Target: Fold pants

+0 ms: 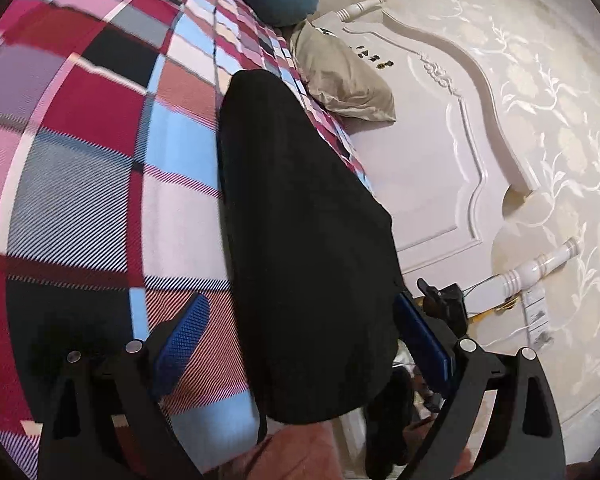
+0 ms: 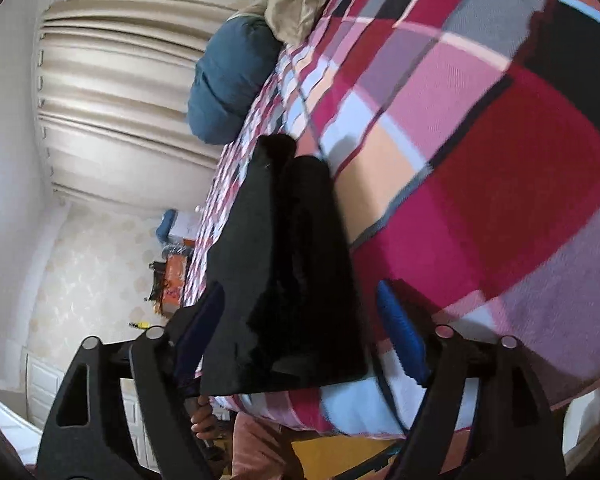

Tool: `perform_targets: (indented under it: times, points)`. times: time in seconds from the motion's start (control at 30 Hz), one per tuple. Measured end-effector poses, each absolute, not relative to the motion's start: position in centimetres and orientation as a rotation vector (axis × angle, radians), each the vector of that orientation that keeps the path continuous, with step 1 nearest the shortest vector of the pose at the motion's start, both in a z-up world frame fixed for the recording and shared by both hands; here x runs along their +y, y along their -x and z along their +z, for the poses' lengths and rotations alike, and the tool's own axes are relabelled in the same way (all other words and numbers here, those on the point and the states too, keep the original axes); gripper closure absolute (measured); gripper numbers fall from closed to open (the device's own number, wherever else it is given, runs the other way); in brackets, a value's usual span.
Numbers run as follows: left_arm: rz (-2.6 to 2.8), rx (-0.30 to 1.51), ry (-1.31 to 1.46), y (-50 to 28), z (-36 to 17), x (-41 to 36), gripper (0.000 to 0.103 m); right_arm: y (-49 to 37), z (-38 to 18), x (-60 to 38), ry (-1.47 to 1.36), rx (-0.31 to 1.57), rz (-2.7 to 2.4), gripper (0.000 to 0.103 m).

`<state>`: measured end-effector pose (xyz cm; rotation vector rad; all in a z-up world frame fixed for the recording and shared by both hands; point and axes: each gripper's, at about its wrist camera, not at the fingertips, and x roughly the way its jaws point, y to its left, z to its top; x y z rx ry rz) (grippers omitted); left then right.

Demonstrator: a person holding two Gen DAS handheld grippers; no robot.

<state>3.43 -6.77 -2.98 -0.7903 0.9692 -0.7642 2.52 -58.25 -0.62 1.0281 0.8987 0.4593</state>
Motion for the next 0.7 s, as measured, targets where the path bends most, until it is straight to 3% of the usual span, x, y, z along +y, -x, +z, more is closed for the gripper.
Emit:
perform_targets:
  times: [0.37,0.4,0.47,0.53,0.67,0.7]
  points:
    - [-0.786,1.065,0.713,-6.1,-3.1,-11.8,0.011,-4.2,-0.3,-54.8,-0.918,0.97,0.508,0.021]
    - [-0.775,1.079,0.691,-6.2,-3.0,-12.2,0.01,-4.3,-0.2,-54.7,-0.906,0.975,0.507,0.023]
    - [-0.774,1.109,0.653,-6.4,-3.0,-12.8,0.008,-4.4,-0.2,-54.1,-0.863,0.996,0.491,0.041]
    - [-0.766,1.119,0.659,-6.5,-3.0,-12.9,0.008,-4.8,-0.5,-53.8,-0.828,1.016,0.478,0.049]
    - [-0.79,1.122,0.625,-6.4,-2.9,-13.0,0.009,-4.8,-0.7,-54.0,-0.833,1.015,0.483,0.055]
    - [-0.764,1.121,0.602,-6.2,-2.8,-13.0,0.029,-4.8,-0.7,-54.0,-0.835,1.012,0.483,0.056]
